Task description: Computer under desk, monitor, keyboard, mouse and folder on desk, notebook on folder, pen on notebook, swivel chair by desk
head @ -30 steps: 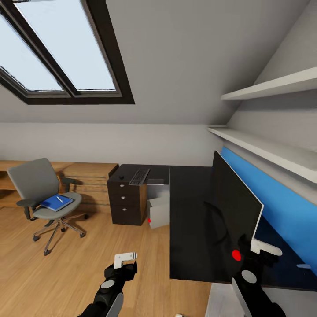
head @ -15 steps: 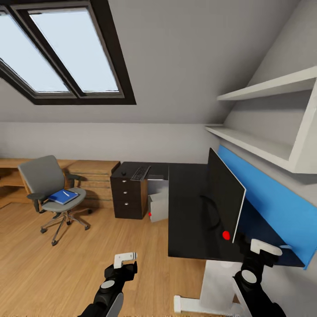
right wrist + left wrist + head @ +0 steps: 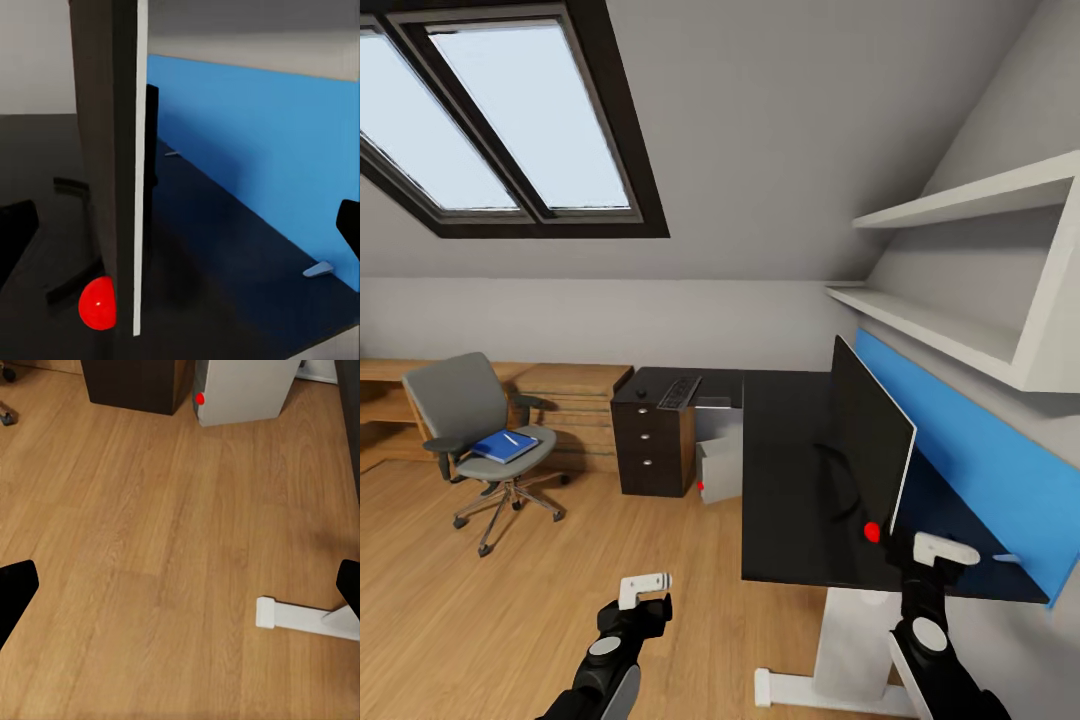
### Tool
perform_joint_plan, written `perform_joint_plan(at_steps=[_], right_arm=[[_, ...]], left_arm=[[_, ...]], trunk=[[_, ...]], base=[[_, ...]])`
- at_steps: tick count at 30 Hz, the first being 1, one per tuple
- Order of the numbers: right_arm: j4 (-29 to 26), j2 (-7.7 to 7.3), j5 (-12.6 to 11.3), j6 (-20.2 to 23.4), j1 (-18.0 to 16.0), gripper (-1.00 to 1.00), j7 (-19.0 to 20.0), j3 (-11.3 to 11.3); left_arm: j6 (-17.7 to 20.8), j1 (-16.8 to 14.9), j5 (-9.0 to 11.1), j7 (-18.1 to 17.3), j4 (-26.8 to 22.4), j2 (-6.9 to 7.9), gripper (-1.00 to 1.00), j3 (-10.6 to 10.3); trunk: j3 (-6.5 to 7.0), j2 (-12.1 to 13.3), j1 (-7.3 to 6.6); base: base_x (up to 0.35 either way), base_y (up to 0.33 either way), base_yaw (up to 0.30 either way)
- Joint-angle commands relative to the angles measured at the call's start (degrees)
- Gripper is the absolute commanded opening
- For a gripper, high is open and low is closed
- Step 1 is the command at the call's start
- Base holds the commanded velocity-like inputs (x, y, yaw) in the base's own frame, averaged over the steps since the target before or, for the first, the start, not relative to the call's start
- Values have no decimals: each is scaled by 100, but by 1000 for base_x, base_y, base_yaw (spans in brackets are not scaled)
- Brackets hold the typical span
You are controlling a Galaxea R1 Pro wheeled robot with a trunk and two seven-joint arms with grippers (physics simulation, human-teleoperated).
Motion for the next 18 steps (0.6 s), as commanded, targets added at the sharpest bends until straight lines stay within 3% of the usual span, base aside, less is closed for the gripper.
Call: perform_joint_plan(at_steps=[1, 18], right_arm=[[5, -1, 26, -66, -1, 100, -1, 2], [13, -4, 43, -417, 24, 100, 245, 10]], left_arm=[[13, -3, 50, 48, -6, 3, 100, -14], [10, -3, 43, 48, -6, 2, 100, -20]], trunk=[[-4, -5, 2], [-4, -5, 2]], base=[[0, 0, 0], [0, 0, 0]])
